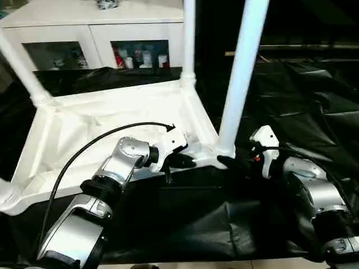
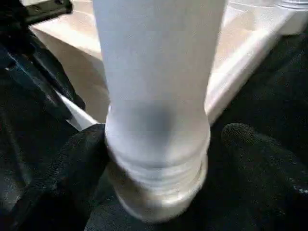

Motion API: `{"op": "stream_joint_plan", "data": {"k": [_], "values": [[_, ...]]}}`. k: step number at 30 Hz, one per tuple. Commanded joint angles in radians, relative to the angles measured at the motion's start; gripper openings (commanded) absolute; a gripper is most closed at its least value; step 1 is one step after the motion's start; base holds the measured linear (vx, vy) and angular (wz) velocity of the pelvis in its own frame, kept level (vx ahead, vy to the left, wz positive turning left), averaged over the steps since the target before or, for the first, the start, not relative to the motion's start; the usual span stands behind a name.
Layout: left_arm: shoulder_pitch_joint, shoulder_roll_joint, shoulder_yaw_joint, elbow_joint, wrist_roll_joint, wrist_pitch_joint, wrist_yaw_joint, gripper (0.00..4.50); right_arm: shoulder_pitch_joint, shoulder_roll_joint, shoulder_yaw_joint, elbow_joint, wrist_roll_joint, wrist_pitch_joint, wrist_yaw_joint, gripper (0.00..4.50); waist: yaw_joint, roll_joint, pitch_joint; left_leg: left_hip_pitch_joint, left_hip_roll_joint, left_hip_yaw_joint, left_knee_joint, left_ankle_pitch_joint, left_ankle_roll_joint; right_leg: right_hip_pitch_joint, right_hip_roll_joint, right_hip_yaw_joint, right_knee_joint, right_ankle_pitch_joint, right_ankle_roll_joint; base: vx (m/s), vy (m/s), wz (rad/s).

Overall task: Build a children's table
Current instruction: Rotate leg to tighten

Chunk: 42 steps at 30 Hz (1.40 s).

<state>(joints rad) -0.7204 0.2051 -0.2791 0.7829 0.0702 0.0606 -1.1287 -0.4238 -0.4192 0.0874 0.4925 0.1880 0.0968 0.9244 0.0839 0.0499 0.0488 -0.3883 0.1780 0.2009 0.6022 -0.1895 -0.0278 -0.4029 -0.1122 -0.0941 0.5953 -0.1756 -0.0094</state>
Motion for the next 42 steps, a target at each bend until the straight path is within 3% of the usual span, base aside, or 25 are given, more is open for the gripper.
{"op": "stream_joint_plan", "data": {"k": [1,7,8,21,24,29,30,33,39,40,42], "values": [[0.006,-0.018,-0.008,-0.051,-0.058,-0.032,-0.059,0.0,0.0,0.006,0.006,-0.006,-0.006,0.006,0.003,4.04,-0.001,-0.02,-0.071,0.019,0.059,-0.021,-0.066,-0.133,0.118,0.05,-0.054,0.048,-0.06,-0.148,-0.257,0.0,0.0,0.0],[0.023,-0.016,-0.013,-0.07,-0.062,-0.021,-0.072,0.0,-0.016,0.03,0.007,0.034,-0.012,-0.018,-0.013,3.89,0.003,-0.02,-0.068,0.02,0.058,-0.022,-0.07,-0.161,0.091,0.049,-0.054,0.047,-0.066,-0.198,-0.241,0.0,0.0,0.0],[0.026,-0.015,-0.01,-0.074,-0.061,-0.016,-0.076,0.0,-0.02,0.033,0.008,0.041,-0.012,-0.017,-0.01,3.89,0.002,-0.024,-0.069,0.021,0.058,-0.022,-0.07,-0.159,0.089,0.049,-0.053,0.048,-0.066,-0.196,-0.24,0.0,0.0,0.0],[0.026,-0.015,0.004,-0.079,-0.058,-0.006,-0.069,0.0,-0.021,0.053,-0.013,0.061,-0.01,-0.011,-0.036,2.86,-0.001,-0.025,-0.069,0.018,0.056,-0.022,-0.068,-0.143,0.096,0.05,-0.054,0.048,-0.065,-0.206,-0.23,0.0,0.0,0.0],[0.001,-0.047,0.016,-0.022,-0.014,-0.025,0.073,0.0,-0.021,0.097,-0.037,0.11,-0.029,0.008,-0.165,2.78,-0.007,-0.024,-0.069,0.019,0.055,-0.023,-0.07,-0.142,0.086,0.048,-0.053,0.048,-0.065,-0.206,-0.23,0.0,0.0,0.0],[-0.039,-0.119,0.059,0.056,0.004,0.054,0.288,0.0,-0.044,0.226,-0.115,0.2,-0.047,0.011,-0.511,2.77,-0.025,-0.022,-0.067,0.021,0.052,-0.026,-0.075,-0.168,0.044,0.046,-0.052,0.049,-0.07,-0.237,-0.218,0.0,0.0,0.0],[-0.049,-0.137,0.071,0.076,0.014,0.079,0.363,0.0,-0.053,0.252,-0.13,0.213,-0.043,0.014,-0.567,2.77,-0.029,-0.016,-0.068,0.023,0.05,-0.027,-0.075,-0.18,0.039,0.047,-0.053,0.048,-0.073,-0.247,-0.218,0.0,0.0,0.0],[-0.07,-0.186,0.1,0.11,0.013,0.133,0.497,0.0,-0.082,0.301,-0.123,0.231,-0.064,0.031,-0.656,2.77,-0.034,-0.019,-0.068,0.023,0.046,-0.024,-0.073,-0.182,0.046,0.048,-0.051,0.049,-0.076,-0.241,-0.218,0.0,0.0,0.0],[-0.082,-0.208,0.082,0.126,0.033,0.114,0.515,0.0,-0.118,0.337,-0.123,0.264,-0.049,0.021,-0.617,2.77,-0.033,-0.021,-0.069,0.017,0.045,-0.024,-0.07,-0.16,0.09,0.052,-0.052,0.047,-0.076,-0.217,-0.214,0.0,0.0,0.0],[-0.083,-0.208,0.082,0.126,0.033,0.113,0.514,0.0,-0.118,0.338,-0.123,0.264,-0.049,0.02,-0.616,3.33,-0.033,-0.02,-0.069,0.017,0.046,-0.025,-0.07,-0.16,0.091,0.052,-0.052,0.046,-0.076,-0.218,-0.214,0.0,0.0,0.0],[-0.076,-0.198,0.079,0.115,0.03,0.093,0.49,0.0,-0.113,0.333,-0.127,0.251,-0.041,0.001,-0.596,3.47,-0.034,-0.018,-0.068,0.017,0.046,-0.024,-0.071,-0.178,0.094,0.053,-0.051,0.046,-0.078,-0.227,-0.213,0.0,0.0,0.0]]}}
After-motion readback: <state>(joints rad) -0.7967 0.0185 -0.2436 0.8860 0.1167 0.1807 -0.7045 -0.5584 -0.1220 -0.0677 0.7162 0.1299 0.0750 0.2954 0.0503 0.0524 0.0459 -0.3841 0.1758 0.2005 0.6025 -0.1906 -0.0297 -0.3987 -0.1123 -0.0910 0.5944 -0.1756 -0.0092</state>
